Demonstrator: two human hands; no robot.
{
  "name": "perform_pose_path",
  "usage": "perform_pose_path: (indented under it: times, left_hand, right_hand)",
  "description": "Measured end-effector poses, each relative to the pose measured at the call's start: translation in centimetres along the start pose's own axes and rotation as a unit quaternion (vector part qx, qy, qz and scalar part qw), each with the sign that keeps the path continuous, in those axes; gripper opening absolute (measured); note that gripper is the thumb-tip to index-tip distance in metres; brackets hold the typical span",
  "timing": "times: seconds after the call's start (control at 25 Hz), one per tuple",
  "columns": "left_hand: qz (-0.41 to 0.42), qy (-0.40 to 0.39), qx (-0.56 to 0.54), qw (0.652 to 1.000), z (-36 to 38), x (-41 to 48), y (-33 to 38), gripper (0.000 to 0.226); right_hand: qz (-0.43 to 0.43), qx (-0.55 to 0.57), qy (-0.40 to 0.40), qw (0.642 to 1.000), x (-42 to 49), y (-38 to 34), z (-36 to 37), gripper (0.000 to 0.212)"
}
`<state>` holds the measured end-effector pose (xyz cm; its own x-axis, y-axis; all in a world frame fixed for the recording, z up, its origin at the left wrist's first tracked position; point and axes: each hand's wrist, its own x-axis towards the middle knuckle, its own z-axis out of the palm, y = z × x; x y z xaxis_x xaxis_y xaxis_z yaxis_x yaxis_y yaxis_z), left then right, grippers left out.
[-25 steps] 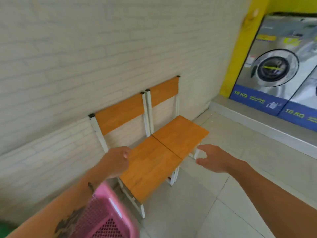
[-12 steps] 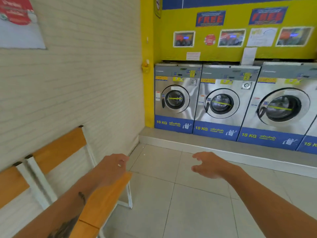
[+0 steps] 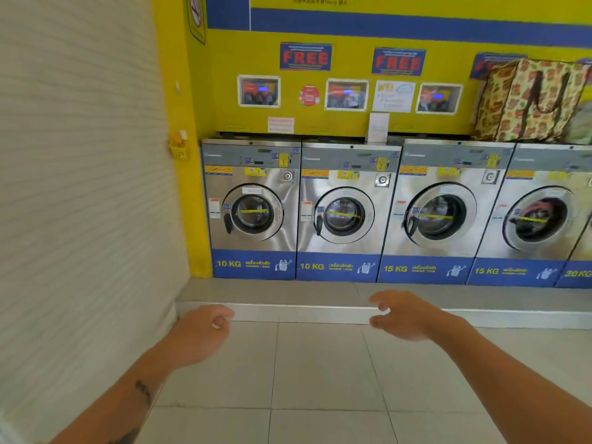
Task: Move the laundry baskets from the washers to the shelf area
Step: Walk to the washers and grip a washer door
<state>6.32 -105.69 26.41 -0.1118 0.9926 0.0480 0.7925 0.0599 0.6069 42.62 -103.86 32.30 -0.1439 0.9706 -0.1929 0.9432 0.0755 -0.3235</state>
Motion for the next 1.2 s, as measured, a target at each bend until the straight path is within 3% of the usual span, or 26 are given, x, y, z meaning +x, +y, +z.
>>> perform_pose_path:
  times: [0.32, 0.56, 0.8, 1.2]
  left_hand:
    - [0.063, -0.065, -0.009, 0.996, 1.9, 22.2, 4.8, 0.026]
    - [0.095, -0.046, -0.023, 0.994, 7.4, 37.4, 10.9, 0.019]
    - [0.060, -0.033, -0.036, 0.997, 11.0, 51.2, 15.2, 0.021]
    - [0.046, -0.094, -0.070, 0.992, 18.0, 78.3, 16.8, 0.025]
  right_hand:
    - [0.048, 0.037, 0.029, 0.998, 16.1, 2.9, -5.3, 0.059]
    - [0.047, 0.057, 0.068, 0.995, 32.2, 9.5, -11.6, 0.053]
    - [0.027, 0.073, 0.045, 0.996, 47.4, 14.6, -18.5, 0.054]
    - [0.048, 0.117, -0.020, 0.992, 73.0, 19.7, -17.2, 0.059]
